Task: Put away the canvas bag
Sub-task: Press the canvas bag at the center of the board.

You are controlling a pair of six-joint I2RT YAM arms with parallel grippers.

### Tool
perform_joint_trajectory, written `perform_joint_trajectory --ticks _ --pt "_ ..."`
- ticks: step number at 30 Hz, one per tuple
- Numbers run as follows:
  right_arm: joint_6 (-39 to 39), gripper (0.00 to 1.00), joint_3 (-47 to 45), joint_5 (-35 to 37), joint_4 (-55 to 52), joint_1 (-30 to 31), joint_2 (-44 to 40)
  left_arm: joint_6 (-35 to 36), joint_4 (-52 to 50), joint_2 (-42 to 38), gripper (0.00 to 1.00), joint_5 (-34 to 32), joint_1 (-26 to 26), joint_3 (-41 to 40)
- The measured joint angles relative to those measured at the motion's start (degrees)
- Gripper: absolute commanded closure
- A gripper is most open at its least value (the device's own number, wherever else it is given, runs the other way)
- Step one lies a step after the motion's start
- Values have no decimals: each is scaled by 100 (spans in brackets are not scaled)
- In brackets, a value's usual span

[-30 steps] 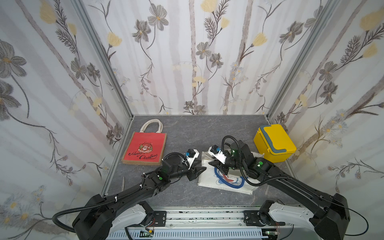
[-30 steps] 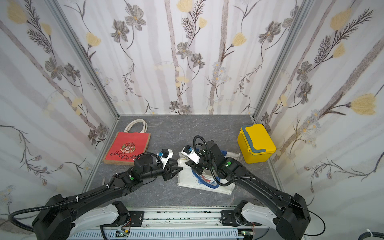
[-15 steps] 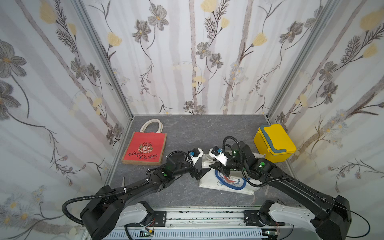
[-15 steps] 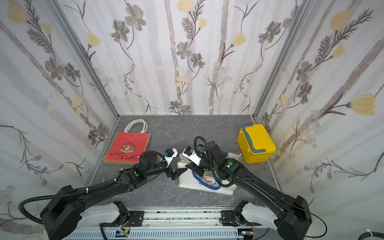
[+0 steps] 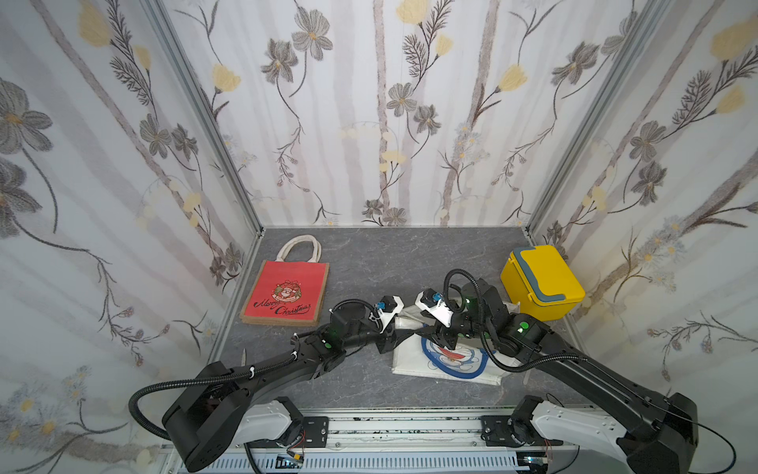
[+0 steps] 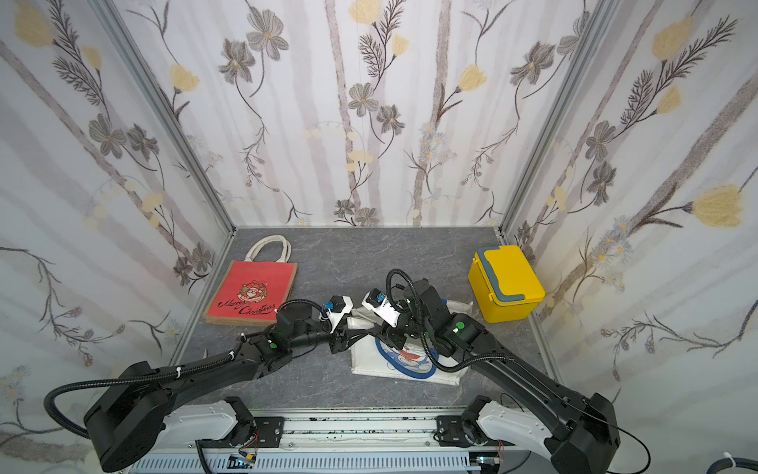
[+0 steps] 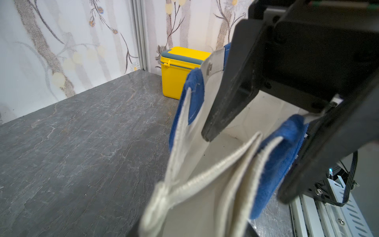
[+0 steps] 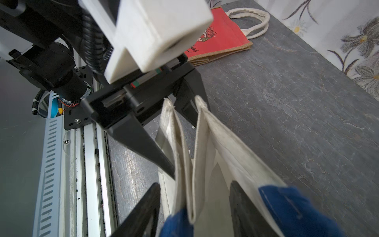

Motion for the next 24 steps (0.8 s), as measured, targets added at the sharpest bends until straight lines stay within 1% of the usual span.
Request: perform_joint_trajectory --ticks 3,5,9,12,14,16,17,18,24 --pt "0 38 42 146 -76 0 -122 -136 9 -31 65 0 0 -35" --pt "2 34 66 304 -116 0 -160 -175 83 -35 67 4 0 -85" --pt "26 27 293 850 -232 0 -103 -367 225 -35 76 24 0 -155" --pt "46 19 625 1049 -249 0 22 -442 256 -74 80 31 0 -197" --pt "44 17 778 1043 -238 0 85 -476 258 -136 83 44 0 -219" --pt "7 15 826 988 -195 7 157 -570 258 -214 89 46 0 -254" --pt "-39 5 826 922 -195 7 192 -577 258 -249 92 46 0 -267" --pt "-120 1 826 839 -210 15 223 -586 262 -291 93 46 0 -291" --pt "-474 0 927 431 -297 96 422 -713 313 -435 93 87 0 -396"
